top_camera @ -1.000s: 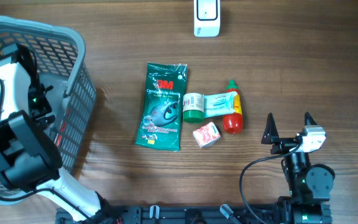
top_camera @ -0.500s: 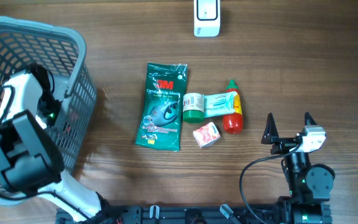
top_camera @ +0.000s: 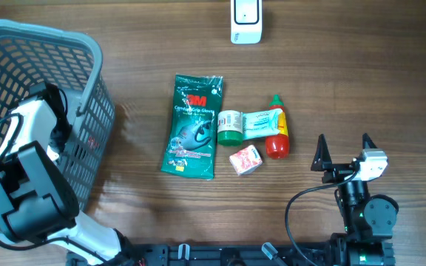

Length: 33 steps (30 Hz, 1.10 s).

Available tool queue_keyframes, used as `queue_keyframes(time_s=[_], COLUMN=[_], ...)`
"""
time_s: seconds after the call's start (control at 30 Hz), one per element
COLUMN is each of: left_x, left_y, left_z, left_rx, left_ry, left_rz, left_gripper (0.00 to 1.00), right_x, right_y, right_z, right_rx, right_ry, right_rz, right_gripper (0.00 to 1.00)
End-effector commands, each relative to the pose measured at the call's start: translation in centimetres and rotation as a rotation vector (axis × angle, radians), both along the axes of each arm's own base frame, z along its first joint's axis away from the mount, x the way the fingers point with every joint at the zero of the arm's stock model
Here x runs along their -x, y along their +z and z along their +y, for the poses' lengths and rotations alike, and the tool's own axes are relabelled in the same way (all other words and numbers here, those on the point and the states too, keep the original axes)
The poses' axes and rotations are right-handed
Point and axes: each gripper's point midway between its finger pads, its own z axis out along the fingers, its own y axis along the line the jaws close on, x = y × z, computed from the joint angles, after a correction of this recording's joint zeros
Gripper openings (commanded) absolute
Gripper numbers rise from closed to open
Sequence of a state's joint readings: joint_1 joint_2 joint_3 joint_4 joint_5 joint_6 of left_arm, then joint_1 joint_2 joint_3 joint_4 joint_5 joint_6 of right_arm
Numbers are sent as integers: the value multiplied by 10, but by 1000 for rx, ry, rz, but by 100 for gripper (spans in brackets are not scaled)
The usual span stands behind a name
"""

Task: Scan the item barcode
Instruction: 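Grasp the red Nescafe stick with the left gripper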

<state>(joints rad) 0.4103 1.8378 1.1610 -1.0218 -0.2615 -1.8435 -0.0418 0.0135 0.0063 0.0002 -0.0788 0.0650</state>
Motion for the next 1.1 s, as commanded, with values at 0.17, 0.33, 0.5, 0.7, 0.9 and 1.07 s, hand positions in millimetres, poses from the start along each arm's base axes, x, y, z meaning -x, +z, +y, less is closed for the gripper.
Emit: queue_keyframes(time_s=[0.17, 0.33, 0.5, 0.7, 0.9, 1.07], left_x=[-21, -35, -34, -41, -49, -58], left_y=[93, 206, 273, 326, 358, 361], left_z=[38, 55, 41, -5, -73, -140], left_rx=[-152, -287, -328, -319, -311, -266], left_ry=[-191, -262, -405, -762, -1098, -1359], left_rz=[-5, -171, -314, -541, -699, -736], left_gripper=[4, 4, 4, 4, 4, 4], right_x=[0, 0, 0, 0, 0, 0], right_y=[2, 2, 2, 2, 2, 2], right_z=[2, 2, 2, 2, 2, 2], right_rx=[13, 13, 13, 13, 13, 13], right_ry=[11, 12, 12, 12, 11, 12], right_rz=[-10, -10, -10, -10, -10, -10], right_gripper=[100, 100, 100, 100, 100, 100])
